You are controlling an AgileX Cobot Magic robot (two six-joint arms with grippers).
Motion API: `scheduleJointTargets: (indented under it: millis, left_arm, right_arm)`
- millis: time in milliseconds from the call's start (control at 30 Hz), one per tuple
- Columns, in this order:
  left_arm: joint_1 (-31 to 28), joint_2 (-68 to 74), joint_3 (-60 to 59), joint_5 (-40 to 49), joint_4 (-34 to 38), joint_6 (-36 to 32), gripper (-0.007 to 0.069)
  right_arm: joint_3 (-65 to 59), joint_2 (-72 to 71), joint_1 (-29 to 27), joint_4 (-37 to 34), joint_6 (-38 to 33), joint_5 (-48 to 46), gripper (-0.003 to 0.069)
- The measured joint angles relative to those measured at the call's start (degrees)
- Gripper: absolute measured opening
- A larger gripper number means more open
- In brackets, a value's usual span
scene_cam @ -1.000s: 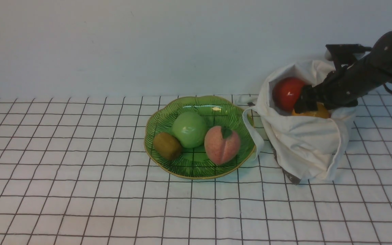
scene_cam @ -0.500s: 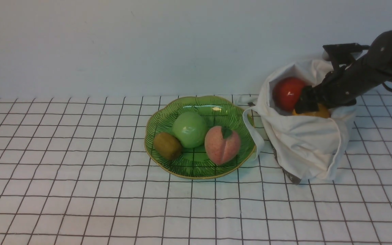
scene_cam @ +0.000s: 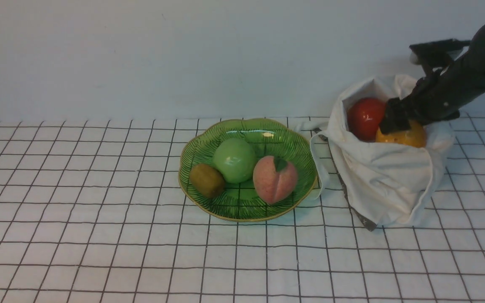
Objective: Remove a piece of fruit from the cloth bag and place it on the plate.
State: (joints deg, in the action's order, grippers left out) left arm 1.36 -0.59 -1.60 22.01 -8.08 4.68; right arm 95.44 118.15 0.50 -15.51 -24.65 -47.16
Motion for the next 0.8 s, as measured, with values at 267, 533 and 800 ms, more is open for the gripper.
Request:
scheduleJointTargets:
  millis: [267, 533, 800]
  left_arm:
    - [0.0, 0.0, 0.0, 0.0, 0.0, 0.0, -0.0008]
    - [0.0, 0.0, 0.0, 0.0, 0.0, 0.0, -0.0008]
    - [0.0, 0.0, 0.0, 0.0, 0.0, 0.0, -0.0008]
  right_arm:
    - [0.0, -7.3, 0.0, -6.5, -0.2, -1.8, 0.0598]
    - [0.0, -12.9, 2.8, -23.4, -6.9, -8.1, 0.0598]
    - [0.0, -7.9, 14.8, -27.9, -8.4, -4.6, 0.0598]
